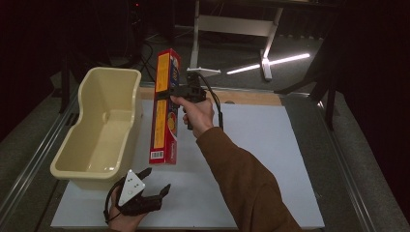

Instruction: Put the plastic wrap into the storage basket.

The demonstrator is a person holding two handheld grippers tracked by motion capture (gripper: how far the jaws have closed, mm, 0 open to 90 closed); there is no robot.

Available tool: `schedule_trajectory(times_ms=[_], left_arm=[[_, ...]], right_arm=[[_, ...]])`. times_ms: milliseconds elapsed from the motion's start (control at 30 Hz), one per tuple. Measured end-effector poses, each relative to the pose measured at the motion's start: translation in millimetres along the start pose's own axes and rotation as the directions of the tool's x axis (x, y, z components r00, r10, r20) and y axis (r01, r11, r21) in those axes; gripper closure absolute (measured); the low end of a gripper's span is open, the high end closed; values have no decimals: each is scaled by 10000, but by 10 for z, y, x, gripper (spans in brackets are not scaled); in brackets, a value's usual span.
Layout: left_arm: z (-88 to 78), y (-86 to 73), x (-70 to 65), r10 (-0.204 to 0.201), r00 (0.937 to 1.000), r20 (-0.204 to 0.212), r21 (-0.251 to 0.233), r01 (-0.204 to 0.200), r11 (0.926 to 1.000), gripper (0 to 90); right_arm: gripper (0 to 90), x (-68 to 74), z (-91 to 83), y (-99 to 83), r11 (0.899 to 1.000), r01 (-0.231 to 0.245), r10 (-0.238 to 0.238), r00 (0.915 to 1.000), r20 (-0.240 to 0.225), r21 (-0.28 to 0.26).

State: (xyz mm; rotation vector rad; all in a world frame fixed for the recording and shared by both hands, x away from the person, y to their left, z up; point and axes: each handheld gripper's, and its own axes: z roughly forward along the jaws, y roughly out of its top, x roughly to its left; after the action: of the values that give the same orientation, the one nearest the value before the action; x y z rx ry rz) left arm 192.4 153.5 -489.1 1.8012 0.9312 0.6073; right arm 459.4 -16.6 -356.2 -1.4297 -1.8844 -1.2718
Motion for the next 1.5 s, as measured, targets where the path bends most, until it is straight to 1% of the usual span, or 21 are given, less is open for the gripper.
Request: schedule_trajectory(times_ms=[200,300,333,367,467,567,667,767,800,833,867,900,933,1033,1100,1167,1333,1367,1400,1433,1500], left_arm=[[5,1,-5,-24,10000,28,3,24,10000,204],[14,5,-16,23,10000,71,-6,-23,10000,204],[17,5,-18,43,10000,83,-2,-43,10000,204],[22,5,-20,36,10000,89,2,-36,10000,204],[24,3,-21,55,9999,112,32,-55,10000,204],[22,4,-28,56,9999,140,20,-56,10000,204],[16,5,-26,40,9999,132,-11,-40,10000,204],[10,5,-12,-23,9999,137,-41,23,10000,204],[10,5,-12,-23,9999,137,-41,23,10000,204],[9,5,-13,-22,9999,158,-49,23,10000,205],[9,5,-13,-22,9999,158,-49,23,10000,205],[13,3,-18,-5,9998,182,-39,5,10000,205],[13,3,-18,-5,9998,182,-39,5,10000,205],[2,4,-24,24,9998,179,-76,-23,10000,205],[-6,4,-19,-27,9999,167,-117,29,9999,205],[-19,4,-8,-49,9999,153,-160,51,9999,206],[-21,2,-6,-114,9998,159,-191,117,9997,206],[-22,2,-7,-119,9998,179,-204,122,9997,206],[-22,2,-7,-119,9998,179,-204,122,9997,207],[-20,1,-8,-130,9997,196,-216,134,9997,207],[-20,0,-11,-123,9997,208,-221,127,9997,207]], right_arm=[[403,43,24,7,10000,16,-17,10000,-52,-51],[403,116,48,-8,9999,-77,74,9996,-283,-123],[403,116,48,-8,9999,-77,74,9996,-283,-123],[403,165,51,-9,9997,-12,5,9995,-304,-246],[403,205,53,-5,9994,21,-32,9995,-303,-346],[403,261,80,26,9990,66,-71,9999,-104,-440],[403,284,96,37,9987,73,-78,9999,-93,-509],[402,354,154,44,9987,25,-40,9995,-299,-504],[402,354,154,44,9987,25,-40,9995,-299,-504],[403,378,187,40,9989,-73,51,9989,-472,-460],[403,378,187,40,9989,-73,51,9989,-472,-460],[402,408,226,34,9990,-154,129,9982,-583,-428],[402,408,226,34,9990,-154,129,9982,-583,-428],[402,455,306,26,9986,-220,188,9976,-660,-483],[402,460,325,21,9983,-256,220,9973,-700,-519],[402,464,386,15,9979,-432,390,9956,-851,-476],[401,461,486,4,9978,-498,464,9960,-765,-433],[401,455,542,1,9972,-649,618,9950,-789,-376],[401,455,542,1,9972,-649,618,9950,-789,-376],[401,445,603,-1,9960,-842,813,9923,-939,-281],[401,444,627,-1,9955,-927,901,9909,-1000,-208]])
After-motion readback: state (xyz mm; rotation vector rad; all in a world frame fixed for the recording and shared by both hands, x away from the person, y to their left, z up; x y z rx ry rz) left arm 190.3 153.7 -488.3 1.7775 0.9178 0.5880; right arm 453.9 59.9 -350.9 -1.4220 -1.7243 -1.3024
